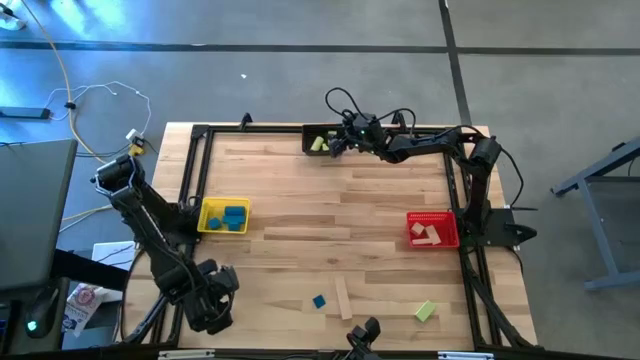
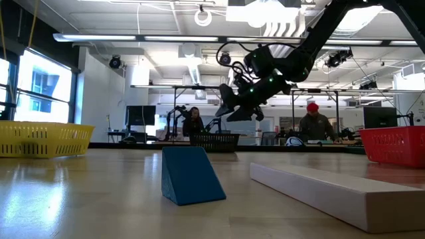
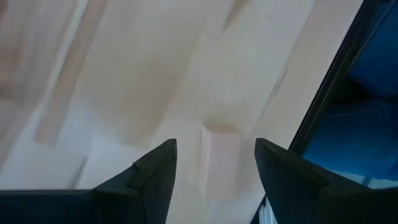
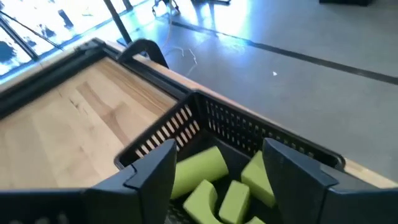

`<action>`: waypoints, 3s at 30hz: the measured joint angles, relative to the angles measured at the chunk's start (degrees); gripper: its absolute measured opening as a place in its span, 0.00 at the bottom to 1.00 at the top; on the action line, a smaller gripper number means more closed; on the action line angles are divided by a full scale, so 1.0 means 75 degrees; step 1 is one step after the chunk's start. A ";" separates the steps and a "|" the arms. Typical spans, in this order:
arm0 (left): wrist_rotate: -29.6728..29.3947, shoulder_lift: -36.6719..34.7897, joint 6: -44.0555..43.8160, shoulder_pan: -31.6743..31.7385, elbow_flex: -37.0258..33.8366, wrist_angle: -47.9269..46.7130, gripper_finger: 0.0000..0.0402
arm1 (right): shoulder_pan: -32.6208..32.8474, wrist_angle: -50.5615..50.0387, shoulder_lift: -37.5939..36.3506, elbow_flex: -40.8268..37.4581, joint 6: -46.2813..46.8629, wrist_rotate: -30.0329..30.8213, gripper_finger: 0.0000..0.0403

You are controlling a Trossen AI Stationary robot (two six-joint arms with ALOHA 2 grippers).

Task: Sort & place blocks by color
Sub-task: Put the light brown block into the red bin

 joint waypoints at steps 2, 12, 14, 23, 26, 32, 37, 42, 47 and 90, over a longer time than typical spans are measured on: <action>0.0127 0.0100 -0.0211 -0.0116 0.0000 0.0057 0.51 | 0.0000 0.0143 0.0000 0.0000 0.0007 -0.0073 0.56; 0.0298 0.0630 -0.0529 -0.0643 0.0003 0.0551 0.51 | 0.0000 0.0438 -0.0006 0.0000 -0.0048 -0.0083 0.56; 0.0297 0.0736 -0.0529 -0.0712 0.0003 0.0721 0.51 | 0.0000 0.0437 -0.0006 0.0000 -0.0048 -0.0085 0.56; 0.0412 0.1245 -0.0660 -0.0850 0.0003 0.0777 0.51 | 0.0000 0.0435 -0.0009 0.0000 0.0007 -0.0094 0.56; 0.0699 0.1475 -0.0658 -0.0847 0.0003 0.0910 0.51 | 0.0000 0.0435 -0.0010 0.0000 0.0007 -0.0095 0.56; 0.1009 0.1952 -0.0612 -0.0847 0.0003 0.1099 0.51 | 0.0000 0.0435 -0.0012 0.0000 0.0007 -0.0095 0.56; 0.1075 0.2284 -0.0593 -0.0847 0.0027 0.1078 0.51 | 0.0000 0.0438 -0.0012 0.0000 0.0007 -0.0240 0.56; 0.1059 0.2322 -0.0593 -0.0847 0.0029 0.1028 0.44 | 0.0000 0.0401 -0.0074 0.0000 -0.0020 -0.1103 0.56; 0.0780 0.2236 -0.0158 -0.0849 0.0006 0.1071 0.29 | 0.0000 0.0034 -0.0378 0.0009 -0.0045 -0.2366 0.56; -0.1452 0.2237 0.7754 0.3580 0.0000 0.1954 0.26 | 0.5284 -0.3072 -0.1475 0.0005 -0.3244 -0.1331 0.56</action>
